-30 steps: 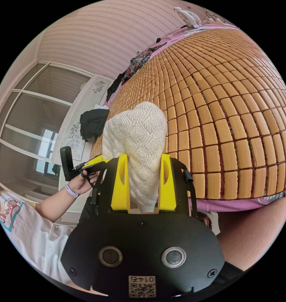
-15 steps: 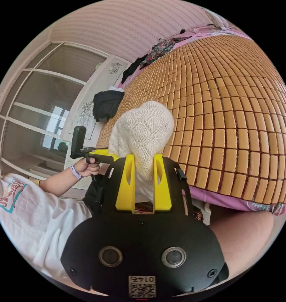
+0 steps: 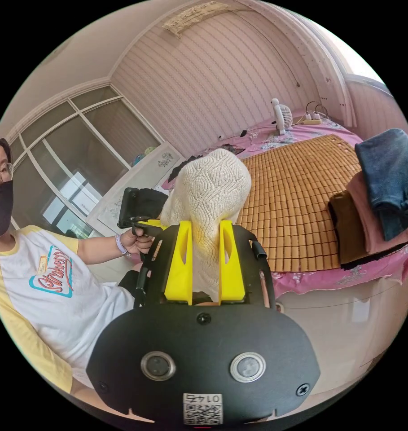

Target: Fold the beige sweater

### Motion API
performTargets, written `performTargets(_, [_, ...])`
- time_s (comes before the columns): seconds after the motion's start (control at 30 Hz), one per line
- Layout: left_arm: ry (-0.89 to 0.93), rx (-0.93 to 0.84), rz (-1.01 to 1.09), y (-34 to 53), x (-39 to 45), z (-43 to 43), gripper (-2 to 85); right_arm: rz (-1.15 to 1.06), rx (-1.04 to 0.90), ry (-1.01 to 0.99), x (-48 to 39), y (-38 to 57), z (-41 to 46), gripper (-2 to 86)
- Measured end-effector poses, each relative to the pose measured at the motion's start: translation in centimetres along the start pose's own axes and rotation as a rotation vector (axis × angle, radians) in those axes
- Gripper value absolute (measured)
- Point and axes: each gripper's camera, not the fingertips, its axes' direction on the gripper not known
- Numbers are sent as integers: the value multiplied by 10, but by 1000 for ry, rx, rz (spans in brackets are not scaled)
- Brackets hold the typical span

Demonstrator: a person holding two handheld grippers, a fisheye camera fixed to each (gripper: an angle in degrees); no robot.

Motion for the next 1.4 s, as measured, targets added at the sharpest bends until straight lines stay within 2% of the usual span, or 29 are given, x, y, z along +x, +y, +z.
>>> performTargets(0.17, [81, 32, 86, -106, 54, 84, 120, -52, -57, 310, 25, -80, -111, 93])
performTargets(0.3, [24, -14, 85, -208, 99, 164, 127, -83, -167, 643, 39, -148, -149, 108])
performTargets(0.37, [26, -35, 75, -236, 96, 198, 116, -17, -193, 795, 72, -168, -148, 117])
performTargets(0.43, [-73, -80, 111, -252, 79, 241, 101, 85, -194, 850, 107, -164, -132, 125])
performTargets(0.5, [-186, -111, 51, -256, 61, 260, 90, 173, -235, 836, 143, -148, -106, 126])
performTargets(0.53, [-155, -93, 35, -256, 52, 265, 82, 206, -249, 825, 160, -135, -90, 127])
performTargets(0.6, [-105, -89, 61, -254, 45, 268, 71, 191, -141, 873, 161, -119, -80, 128])
performTargets(0.7, [-218, -127, 220, -246, 57, 266, 66, 118, -55, 908, 143, -110, -74, 130])
performTargets(0.8, [-244, -143, 228, -233, 58, 243, 62, 79, 3, 937, 116, -106, -79, 123])
performTargets(0.9, [-174, -170, 258, -195, 53, 198, 57, 46, 179, 951, 66, -85, -96, 110])
performTargets(1.0, [-212, -146, 288, -126, 50, 128, 37, 14, 255, 822, 10, -49, -90, 97])
performTargets(1.07, [-250, -139, 240, -75, 42, 80, 25, 1, 193, 659, -23, -21, -61, 81])
performTargets(1.2, [-453, -101, -6, 43, 23, -48, -3, -74, 19, 530, -68, 0, 3, 48])
performTargets(1.4, [-742, 176, -324, 201, 33, -252, -4, -213, -124, 243, -156, -53, 117, 9])
